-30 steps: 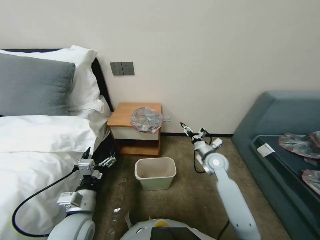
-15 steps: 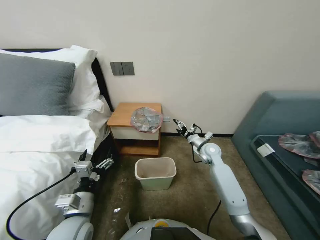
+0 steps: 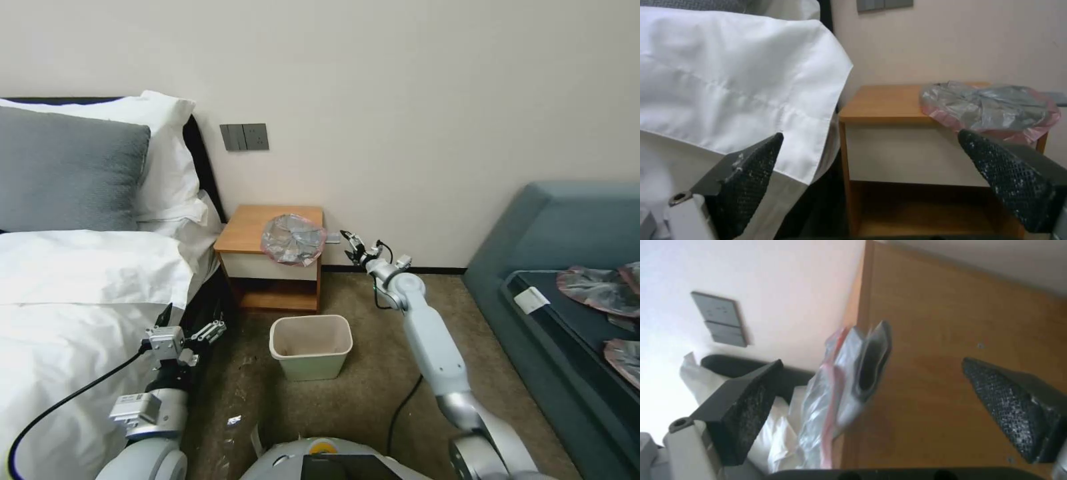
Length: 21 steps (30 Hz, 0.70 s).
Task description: Pick up the garbage bag from the table and place it over the trash can.
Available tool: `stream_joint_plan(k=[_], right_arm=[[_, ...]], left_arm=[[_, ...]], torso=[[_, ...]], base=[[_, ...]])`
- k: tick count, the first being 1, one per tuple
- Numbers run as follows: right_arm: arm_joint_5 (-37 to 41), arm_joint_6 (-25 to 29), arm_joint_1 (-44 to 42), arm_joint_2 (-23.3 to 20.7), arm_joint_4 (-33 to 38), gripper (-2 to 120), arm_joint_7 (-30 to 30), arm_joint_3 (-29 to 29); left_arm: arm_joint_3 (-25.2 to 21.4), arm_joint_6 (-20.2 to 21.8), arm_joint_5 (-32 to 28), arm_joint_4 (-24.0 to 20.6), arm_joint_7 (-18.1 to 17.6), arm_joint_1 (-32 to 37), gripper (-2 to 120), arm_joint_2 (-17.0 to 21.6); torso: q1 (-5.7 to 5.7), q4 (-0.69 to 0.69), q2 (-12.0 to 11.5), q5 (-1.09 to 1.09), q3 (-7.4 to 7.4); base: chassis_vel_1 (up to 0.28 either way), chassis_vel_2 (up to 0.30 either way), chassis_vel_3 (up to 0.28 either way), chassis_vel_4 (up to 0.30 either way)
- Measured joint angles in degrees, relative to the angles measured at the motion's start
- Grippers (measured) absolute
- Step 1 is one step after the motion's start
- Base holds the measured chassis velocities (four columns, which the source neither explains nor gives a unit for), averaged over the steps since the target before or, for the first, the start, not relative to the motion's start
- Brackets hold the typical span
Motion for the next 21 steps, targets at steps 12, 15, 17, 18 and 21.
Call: stream_joint_plan(k=[12,15,17,18,21], right_arm=[[-4.5,0.9,5.0,2.8,-9.7,100,-2.5,-0.8],[-4.8,1.3,5.3,2.9,-10.3,98,-2.9,-0.8],[-5.0,1.4,5.4,3.0,-10.5,96,-3.0,-0.9],[-5.1,1.5,5.4,3.2,-10.6,91,-3.0,-0.9],[-5.1,1.7,5.4,3.4,-10.6,81,-3.3,-1.1]], left_arm=[[0.0,-0.4,0.1,0.0,0.0,-0.2,100,-0.2],[0.1,-0.4,0.2,0.0,0.0,-0.1,100,-0.2],[0.1,-0.4,0.2,0.0,0.1,-0.1,100,-0.2],[0.1,-0.4,0.2,0.0,0.1,-0.1,100,-0.1],[0.0,-0.4,0.2,0.0,0.1,0.0,100,0.0]], torso=[[0.0,-0.01,0.0,0.0,0.0],[0.0,-0.01,0.0,0.0,-0.01],[0.0,-0.01,0.0,0.0,-0.01],[0.0,-0.01,0.0,0.0,0.0],[0.0,-0.01,0.0,0.0,0.0]], base=[[0.0,0.0,0.0,0.0],[0.0,0.0,0.0,0.0],[0.0,0.0,0.0,0.0],[0.0,0.0,0.0,0.0],[0.0,0.0,0.0,0.0]])
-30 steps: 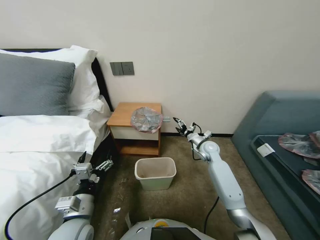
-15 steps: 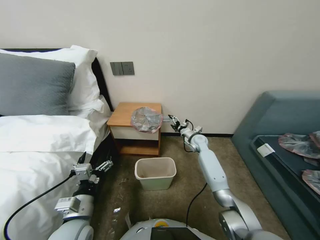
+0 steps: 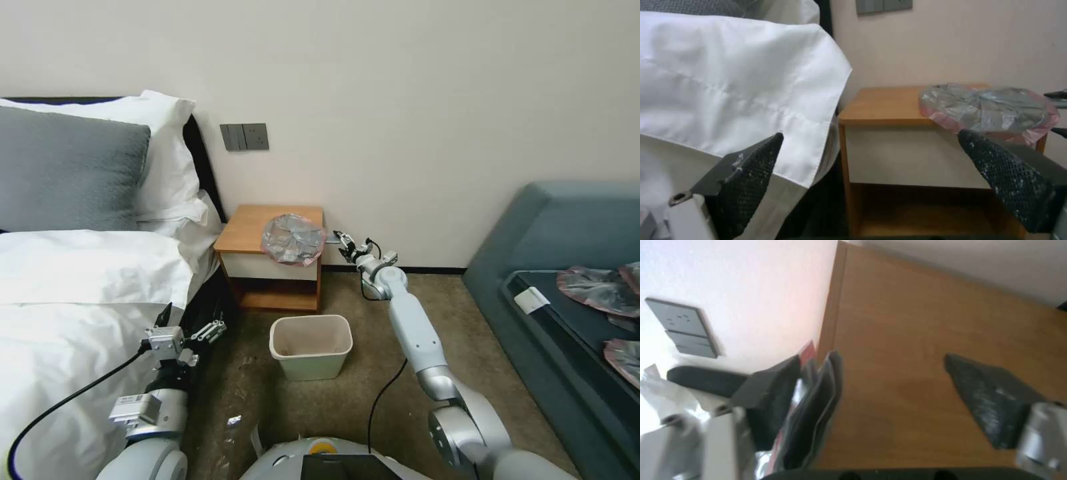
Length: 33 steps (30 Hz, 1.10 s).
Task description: Pick up the garbage bag from the table and place it over the trash can.
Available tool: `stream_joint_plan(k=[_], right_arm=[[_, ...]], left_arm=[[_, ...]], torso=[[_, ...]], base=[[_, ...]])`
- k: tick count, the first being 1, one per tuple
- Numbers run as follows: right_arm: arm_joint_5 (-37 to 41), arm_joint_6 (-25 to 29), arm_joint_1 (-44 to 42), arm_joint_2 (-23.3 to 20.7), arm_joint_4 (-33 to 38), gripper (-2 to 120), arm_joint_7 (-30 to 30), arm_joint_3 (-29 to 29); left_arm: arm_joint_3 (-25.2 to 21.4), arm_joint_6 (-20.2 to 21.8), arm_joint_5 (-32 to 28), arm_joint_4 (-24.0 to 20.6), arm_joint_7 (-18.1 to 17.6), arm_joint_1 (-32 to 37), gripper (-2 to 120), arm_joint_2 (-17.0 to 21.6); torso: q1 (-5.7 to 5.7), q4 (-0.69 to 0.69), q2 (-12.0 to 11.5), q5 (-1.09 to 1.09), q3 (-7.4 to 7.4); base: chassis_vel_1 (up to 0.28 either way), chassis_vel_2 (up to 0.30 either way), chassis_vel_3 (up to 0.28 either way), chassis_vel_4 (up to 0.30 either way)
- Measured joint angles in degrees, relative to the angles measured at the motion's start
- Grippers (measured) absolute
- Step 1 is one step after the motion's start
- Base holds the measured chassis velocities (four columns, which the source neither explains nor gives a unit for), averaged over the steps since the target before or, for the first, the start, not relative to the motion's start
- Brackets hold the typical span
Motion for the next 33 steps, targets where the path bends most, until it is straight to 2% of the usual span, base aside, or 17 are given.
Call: stream_joint_plan(k=[3,4,7,9,11,13,14,15,22,28,33], right_arm=[[0.0,0.2,0.1,0.3,0.0,66,-0.2,-0.2],[0.0,0.2,0.1,0.3,0.0,66,-0.2,-0.2],[0.0,0.3,0.3,0.7,0.2,52,-0.2,-0.5],[0.0,0.4,0.3,0.8,0.2,48,-0.2,-0.5],[0.0,0.5,0.3,1.0,0.5,37,-0.2,-0.6],[0.0,0.5,0.3,1.1,0.6,34,-0.2,-0.7],[0.0,0.6,0.2,1.1,1.0,25,-0.2,-0.7],[0.0,0.6,0.2,1.1,1.0,25,-0.2,-0.7],[-0.2,0.7,-0.8,1.4,3.3,0,0.1,-0.8],[0.0,0.9,-2.6,0.9,7.1,0,1.4,-1.1],[1.0,1.8,-7.6,-0.9,15.8,0,4.5,-2.4]], left_arm=[[0.0,0.0,0.0,0.0,0.0,0.0,100,0.0],[0.0,0.0,0.0,0.0,0.0,0.0,100,0.0],[0.0,0.0,0.1,0.0,0.0,0.0,100,-0.1],[0.0,0.0,0.1,0.0,0.0,0.0,100,-0.1],[0.0,0.0,0.1,0.0,0.0,0.0,100,-0.1],[0.0,0.0,0.1,0.0,0.0,0.0,100,-0.1],[0.0,0.0,0.1,0.0,0.0,0.0,100,-0.1],[0.0,0.0,0.1,0.0,0.0,0.0,100,-0.1],[-0.1,-0.1,0.2,0.0,0.0,0.1,100,0.0],[-0.1,-0.4,0.6,0.0,0.0,0.3,100,-0.1],[-0.1,-0.7,0.7,0.0,0.0,0.4,100,-0.1]], torso=[[0.0,0.0,0.0,0.0,0.0],[0.0,0.0,0.0,0.0,0.0],[0.0,0.0,0.0,0.0,0.0],[0.0,0.0,0.0,0.0,0.0],[0.0,0.0,0.0,0.0,0.0],[0.0,0.0,0.0,0.0,0.0],[0.0,0.0,0.0,0.0,0.0],[0.0,0.0,0.0,0.0,0.0],[0.0,0.0,0.0,0.0,0.0],[-0.01,0.01,0.0,0.0,0.0],[-0.01,0.0,0.0,0.0,0.0]], base=[[0.0,0.0,0.0,0.0],[0.0,0.0,0.0,0.0],[0.0,0.0,0.0,0.0],[0.0,0.0,0.0,0.0],[0.0,0.0,0.0,0.0],[0.0,0.0,0.0,0.0],[0.0,0.0,0.0,0.0],[0.0,0.0,0.0,0.0],[0.0,0.0,0.0,0.0],[0.0,0.0,0.0,0.0],[0.0,0.0,0.0,0.0]])
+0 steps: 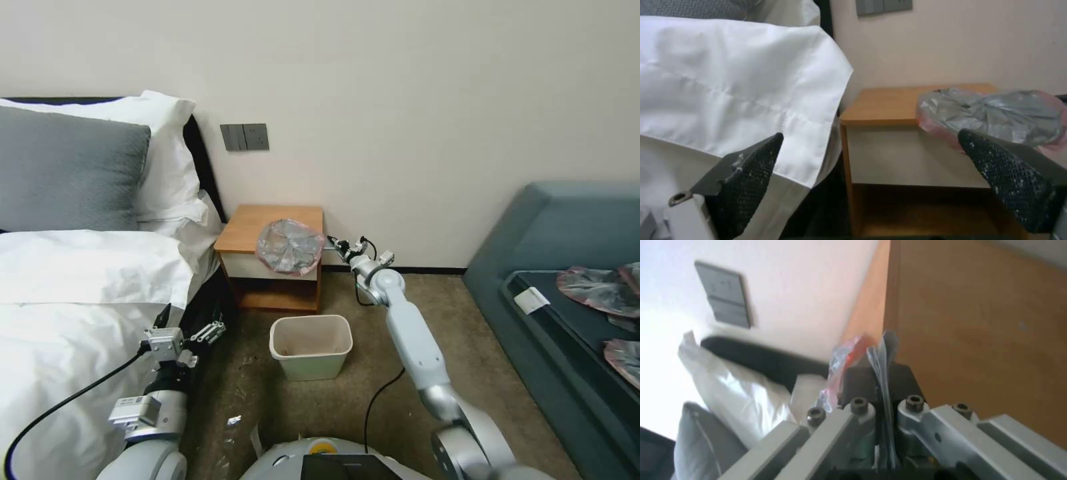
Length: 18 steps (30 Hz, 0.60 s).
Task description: Pick up the garbage bag from the table and place it over the trash can.
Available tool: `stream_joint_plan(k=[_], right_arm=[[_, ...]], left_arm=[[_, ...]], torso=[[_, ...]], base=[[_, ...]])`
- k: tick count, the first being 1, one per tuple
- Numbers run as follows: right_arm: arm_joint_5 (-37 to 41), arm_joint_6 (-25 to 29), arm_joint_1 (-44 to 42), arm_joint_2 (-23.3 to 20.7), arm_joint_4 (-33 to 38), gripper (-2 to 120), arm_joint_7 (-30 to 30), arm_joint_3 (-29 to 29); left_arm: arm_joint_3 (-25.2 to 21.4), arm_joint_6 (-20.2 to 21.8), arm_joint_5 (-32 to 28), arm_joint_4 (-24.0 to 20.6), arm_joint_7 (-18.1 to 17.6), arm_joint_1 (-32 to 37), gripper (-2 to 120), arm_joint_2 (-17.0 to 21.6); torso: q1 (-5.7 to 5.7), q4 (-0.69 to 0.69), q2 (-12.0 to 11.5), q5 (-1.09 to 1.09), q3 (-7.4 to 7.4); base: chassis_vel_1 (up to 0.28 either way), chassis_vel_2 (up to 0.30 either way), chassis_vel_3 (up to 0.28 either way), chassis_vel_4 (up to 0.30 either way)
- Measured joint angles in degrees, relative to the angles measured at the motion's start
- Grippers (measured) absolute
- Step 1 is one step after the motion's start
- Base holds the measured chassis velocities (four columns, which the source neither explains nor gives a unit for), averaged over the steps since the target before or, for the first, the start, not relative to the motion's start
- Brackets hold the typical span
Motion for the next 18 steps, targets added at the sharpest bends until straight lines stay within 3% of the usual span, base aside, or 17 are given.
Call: stream_joint_plan(k=[6,18], right_arm=[[2.4,1.7,-7.8,-1.9,10.3,0,5.1,-1.7],[-0.7,0.7,-22.2,-4.8,23.9,0,4.0,-3.1]], left_arm=[[0.2,-0.2,0.1,0.0,0.0,-0.1,100,0.0],[0.2,-0.6,0.6,0.0,0.1,0.2,100,0.0]], torso=[[0.0,0.0,0.0,0.0,0.0],[0.0,0.0,0.0,0.0,-0.01]], base=[[0.0,0.0,0.0,0.0],[0.0,0.0,0.0,0.0]])
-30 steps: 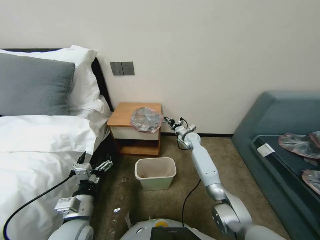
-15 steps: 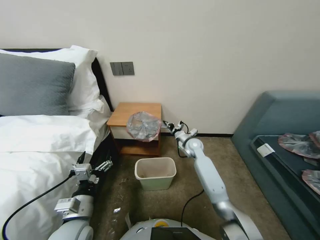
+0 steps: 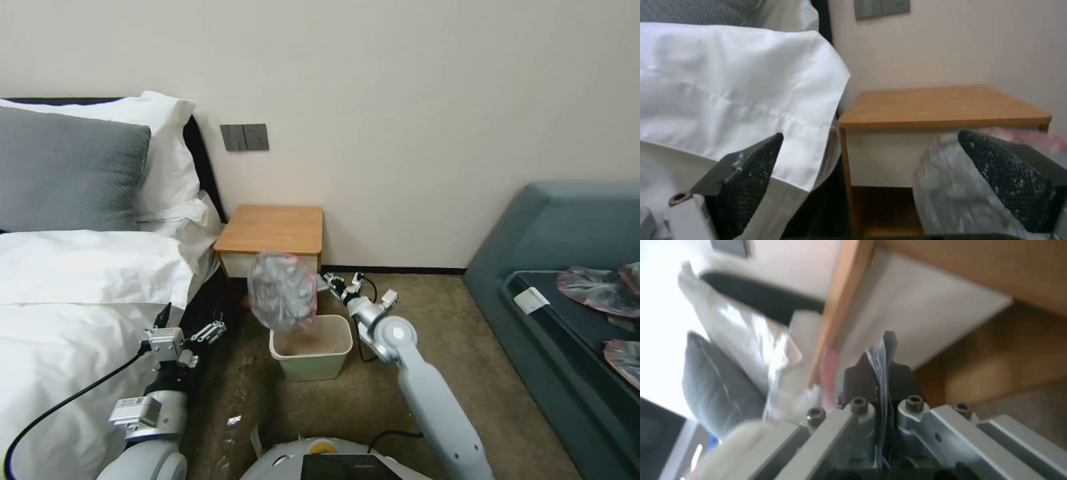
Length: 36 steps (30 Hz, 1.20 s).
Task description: Pick up the garbage bag from the table and place it over the trash can.
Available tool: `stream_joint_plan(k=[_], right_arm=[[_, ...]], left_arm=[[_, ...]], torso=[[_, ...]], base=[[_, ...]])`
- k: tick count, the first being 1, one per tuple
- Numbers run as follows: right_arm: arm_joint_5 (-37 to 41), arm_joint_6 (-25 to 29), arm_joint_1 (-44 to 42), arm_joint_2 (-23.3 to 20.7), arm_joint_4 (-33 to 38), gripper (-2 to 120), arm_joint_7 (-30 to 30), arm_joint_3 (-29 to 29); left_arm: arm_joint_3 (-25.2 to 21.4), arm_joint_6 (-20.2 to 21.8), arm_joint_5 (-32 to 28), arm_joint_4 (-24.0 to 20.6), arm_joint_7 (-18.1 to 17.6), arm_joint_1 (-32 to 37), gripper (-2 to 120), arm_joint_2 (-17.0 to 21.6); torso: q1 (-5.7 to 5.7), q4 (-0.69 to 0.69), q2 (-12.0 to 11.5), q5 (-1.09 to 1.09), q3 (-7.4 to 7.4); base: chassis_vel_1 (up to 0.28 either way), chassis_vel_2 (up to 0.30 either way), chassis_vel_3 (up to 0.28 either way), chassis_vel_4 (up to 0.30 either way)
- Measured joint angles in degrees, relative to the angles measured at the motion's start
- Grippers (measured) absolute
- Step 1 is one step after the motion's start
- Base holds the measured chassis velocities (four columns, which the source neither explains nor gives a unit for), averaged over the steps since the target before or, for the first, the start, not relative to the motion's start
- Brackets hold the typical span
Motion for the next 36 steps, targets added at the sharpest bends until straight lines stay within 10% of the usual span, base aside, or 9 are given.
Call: stream_joint_plan(k=[21,36], right_arm=[[-6.8,-1.9,-12.5,-3.3,3.8,2,-4.8,-0.4],[-10.1,-1.4,-17.1,-5.7,8.2,58,-2.5,2.7]], left_arm=[[0.3,-0.7,0.7,0.0,0.2,-0.3,100,-0.4],[1.4,-1.3,0.8,0.0,0.1,-1.7,100,-0.8]], torso=[[0.0,0.0,0.0,0.0,0.0],[0.0,-0.01,0.0,0.0,0.0]], base=[[0.0,0.0,0.0,0.0],[0.0,0.0,0.0,0.0]])
